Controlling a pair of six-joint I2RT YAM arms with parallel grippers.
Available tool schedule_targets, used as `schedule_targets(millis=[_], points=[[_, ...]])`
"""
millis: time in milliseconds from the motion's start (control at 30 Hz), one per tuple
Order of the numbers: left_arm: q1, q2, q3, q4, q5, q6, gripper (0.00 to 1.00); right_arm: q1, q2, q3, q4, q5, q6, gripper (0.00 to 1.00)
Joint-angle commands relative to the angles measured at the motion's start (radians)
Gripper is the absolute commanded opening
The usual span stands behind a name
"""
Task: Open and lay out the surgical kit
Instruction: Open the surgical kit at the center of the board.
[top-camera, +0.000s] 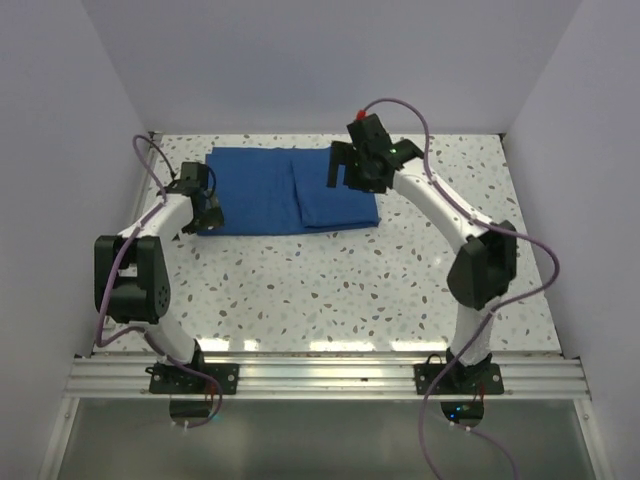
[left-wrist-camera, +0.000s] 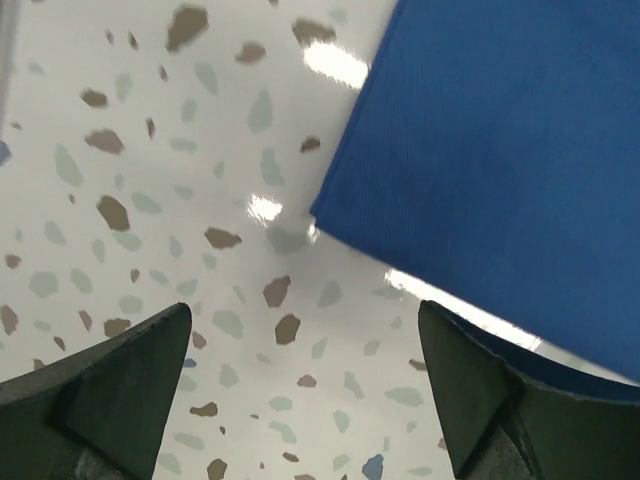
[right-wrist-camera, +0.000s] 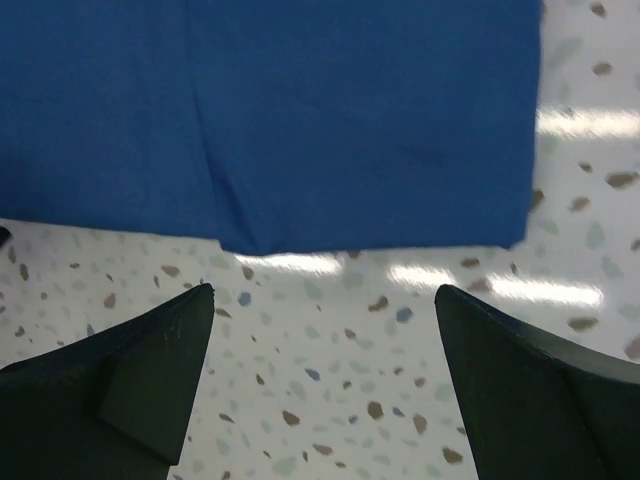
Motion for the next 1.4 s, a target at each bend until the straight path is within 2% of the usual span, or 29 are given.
schedule_targets(millis=[0, 67, 100, 200, 333, 467, 567, 767, 833, 867, 900, 933, 967, 1000, 1033, 1067, 1100, 1133, 1300, 1367], points=[[-0.017, -0.079, -0.065, 0.091, 0.057, -0.003, 1.00, 0.051, 0.205, 0.323, -0.087, -0.071, -0.026, 0.96], [-0.016, -0.087, -0.098, 0.104, 0.077, -0.009, 1.00, 0.094, 0.357, 0.457, -0.150, -0.072, -0.035, 0.96], [-0.016, -0.087, -0.108, 0.101, 0.083, -0.010, 1.00, 0.117, 0.402, 0.578, -0.170, -0.071, -0.041, 0.96], [-0.009, -0.091, -0.131, 0.103, 0.111, -0.023, 1.00, 0.150, 0.555, 0.753, -0.251, -0.056, -0.033, 0.96], [0.015, -0.088, -0.167, 0.133, 0.183, -0.036, 1.00, 0.212, 0.616, 0.723, -0.233, -0.005, -0.038, 0.96], [0.079, -0.048, -0.195, 0.161, 0.252, -0.038, 0.99, 0.262, 0.694, 0.729, -0.258, 0.130, -0.067, 0.94], [0.113, -0.021, -0.204, 0.178, 0.290, -0.030, 0.95, 0.276, 0.767, 0.769, -0.307, 0.158, -0.055, 0.86], [0.144, 0.039, -0.211, 0.215, 0.335, -0.029, 0.78, 0.273, 0.772, 0.769, -0.302, 0.217, -0.064, 0.68], [0.153, 0.060, -0.203, 0.224, 0.353, -0.035, 0.67, 0.276, 0.768, 0.766, -0.301, 0.245, -0.076, 0.54], [0.156, 0.080, -0.200, 0.229, 0.359, -0.039, 0.56, 0.275, 0.760, 0.760, -0.298, 0.250, -0.082, 0.49], [0.159, 0.088, -0.195, 0.232, 0.366, -0.043, 0.50, 0.275, 0.760, 0.757, -0.290, 0.251, -0.091, 0.38], [0.164, 0.094, -0.194, 0.233, 0.370, -0.043, 0.44, 0.275, 0.757, 0.755, -0.288, 0.254, -0.098, 0.33], [0.164, 0.105, -0.192, 0.236, 0.372, -0.044, 0.33, 0.275, 0.758, 0.757, -0.287, 0.253, -0.101, 0.26], [0.164, 0.108, -0.191, 0.239, 0.373, -0.044, 0.28, 0.273, 0.755, 0.757, -0.288, 0.254, -0.105, 0.12], [0.168, 0.111, -0.189, 0.241, 0.373, -0.044, 0.24, 0.273, 0.755, 0.755, -0.288, 0.254, -0.107, 0.04], [0.173, 0.116, -0.184, 0.243, 0.373, -0.044, 0.11, 0.272, 0.746, 0.754, -0.288, 0.256, -0.107, 0.00], [0.173, 0.117, -0.181, 0.243, 0.373, -0.044, 0.03, 0.273, 0.740, 0.754, -0.288, 0.256, -0.108, 0.00], [0.176, 0.119, -0.178, 0.243, 0.372, -0.044, 0.00, 0.272, 0.731, 0.755, -0.284, 0.256, -0.111, 0.00], [0.187, 0.107, -0.158, 0.221, 0.334, -0.043, 0.00, 0.229, 0.605, 0.743, -0.261, 0.354, -0.135, 0.00], [0.204, 0.093, -0.155, 0.220, 0.324, -0.043, 0.00, 0.189, 0.495, 0.665, -0.246, 0.388, -0.130, 0.00]])
